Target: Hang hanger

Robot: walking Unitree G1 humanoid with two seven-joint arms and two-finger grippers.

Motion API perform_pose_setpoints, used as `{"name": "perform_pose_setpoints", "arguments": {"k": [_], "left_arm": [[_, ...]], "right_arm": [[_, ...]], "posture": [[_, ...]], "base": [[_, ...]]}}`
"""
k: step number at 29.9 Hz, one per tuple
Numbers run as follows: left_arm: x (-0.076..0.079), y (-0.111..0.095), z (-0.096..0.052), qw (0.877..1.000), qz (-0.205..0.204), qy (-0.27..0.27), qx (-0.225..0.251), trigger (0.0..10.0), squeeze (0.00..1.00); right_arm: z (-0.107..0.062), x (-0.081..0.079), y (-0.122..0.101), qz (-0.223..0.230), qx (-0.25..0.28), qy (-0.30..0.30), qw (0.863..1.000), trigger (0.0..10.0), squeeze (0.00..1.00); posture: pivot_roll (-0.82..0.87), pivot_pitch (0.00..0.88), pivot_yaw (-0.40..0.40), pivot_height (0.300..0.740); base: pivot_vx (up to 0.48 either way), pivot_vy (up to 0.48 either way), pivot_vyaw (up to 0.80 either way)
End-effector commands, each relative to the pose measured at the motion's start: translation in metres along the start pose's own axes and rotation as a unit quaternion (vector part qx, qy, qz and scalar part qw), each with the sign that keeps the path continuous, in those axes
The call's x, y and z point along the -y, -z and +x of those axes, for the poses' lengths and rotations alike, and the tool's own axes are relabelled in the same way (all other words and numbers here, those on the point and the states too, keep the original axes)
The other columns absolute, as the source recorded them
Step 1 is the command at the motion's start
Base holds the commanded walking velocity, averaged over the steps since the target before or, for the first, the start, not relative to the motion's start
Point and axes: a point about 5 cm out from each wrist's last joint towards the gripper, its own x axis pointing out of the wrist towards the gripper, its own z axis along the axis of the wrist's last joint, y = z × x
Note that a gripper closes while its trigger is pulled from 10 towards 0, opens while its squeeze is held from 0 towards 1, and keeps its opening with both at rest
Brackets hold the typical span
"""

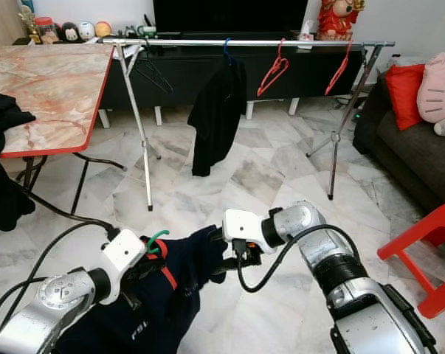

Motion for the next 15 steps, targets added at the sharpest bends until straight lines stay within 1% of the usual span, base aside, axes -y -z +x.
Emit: {"name": "perform_pose_setpoints", "arguments": {"k": [1,2,3,4,5,6,7,8,9,10,11,13,14,15], "left_arm": [[-0.018,-0.001,-0.006,0.998,0.001,-0.06,0.01,0.0,0.0],[-0.022,0.001,-0.008,0.997,-0.006,-0.081,0.009,0.0,0.0],[-0.026,0.004,-0.009,0.995,-0.011,-0.103,0.008,0.0,0.0],[-0.032,0.01,-0.012,0.99,-0.017,-0.137,0.001,0.0,0.0],[-0.032,0.01,-0.012,0.99,-0.017,-0.137,0.001,0.0,0.0],[-0.034,0.014,-0.014,0.988,-0.022,-0.155,-0.006,0.0,0.0],[-0.034,0.014,-0.014,0.988,-0.022,-0.155,-0.006,0.0,0.0],[-0.038,0.023,-0.018,0.981,-0.038,-0.19,-0.017,4.0,0.0],[-0.039,0.028,-0.02,0.977,-0.043,-0.206,-0.02,6.2,0.0],[-0.039,0.028,-0.02,0.977,-0.043,-0.206,-0.02,6.2,0.0],[-0.04,0.031,-0.023,0.974,-0.047,-0.221,-0.016,10.0,0.0],[-0.04,0.033,-0.028,0.969,-0.054,-0.242,-0.005,10.0,0.0],[-0.04,0.033,-0.028,0.969,-0.054,-0.242,-0.005,10.0,0.0],[-0.041,0.033,-0.029,0.968,-0.055,-0.246,-0.001,10.0,0.0]], "right_arm": [[-0.009,0.007,0.012,0.053,0.004,0.065,0.996,10.0,0.0],[-0.012,0.011,0.018,0.082,0.008,0.103,0.991,10.0,0.0],[-0.015,0.015,0.025,0.121,0.011,0.151,0.981,10.0,0.0],[-0.021,0.019,0.038,0.184,0.009,0.219,0.958,10.0,0.0],[-0.021,0.019,0.038,0.184,0.009,0.219,0.958,10.0,0.0],[-0.024,0.019,0.047,0.211,0.001,0.253,0.944,10.0,0.0],[-0.024,0.019,0.047,0.211,0.001,0.253,0.944,10.0,0.0],[-0.032,0.014,0.072,0.277,-0.032,0.33,0.902,10.0,0.0],[-0.037,0.008,0.088,0.315,-0.058,0.37,0.872,10.0,0.0],[-0.037,0.008,0.088,0.315,-0.058,0.37,0.872,10.0,0.0],[-0.038,-0.005,0.104,0.319,-0.096,0.383,0.861,10.0,0.0],[-0.033,-0.033,0.13,0.356,-0.138,0.39,0.838,10.0,0.0],[-0.033,-0.033,0.13,0.356,-0.138,0.39,0.838,10.0,0.0],[-0.032,-0.039,0.135,0.36,-0.15,0.389,0.835,10.0,0.0]], "posture": [[-0.04,0.0,-0.051,0.74],[-0.04,0.0,-0.049,0.74],[-0.04,0.0,-0.049,0.74],[-0.05,0.0,-0.047,0.74],[-0.05,0.0,-0.047,0.74],[-0.05,0.0,-0.045,0.74],[-0.05,0.0,-0.045,0.74],[-0.05,0.0,-0.042,0.74],[-0.05,0.0,-0.04,0.74],[-0.05,0.0,-0.04,0.74],[-0.05,0.0,-0.04,0.74],[-0.04,0.0,-0.041,0.74],[-0.04,0.0,-0.041,0.74],[-0.04,0.0,-0.041,0.74]], "base": [[0.0,0.0,0.0],[0.0,0.0,0.0],[0.0,0.0,0.0],[0.0,0.0,0.0],[0.0,0.0,0.0],[0.0,0.0,0.0],[0.0,0.0,0.0],[0.0,0.0,0.0],[0.0,0.0,0.0],[0.0,0.0,0.0],[0.0,0.0,0.0],[0.0,0.0,0.0],[0.0,0.0,0.0],[0.0,0.0,0.0]]}}
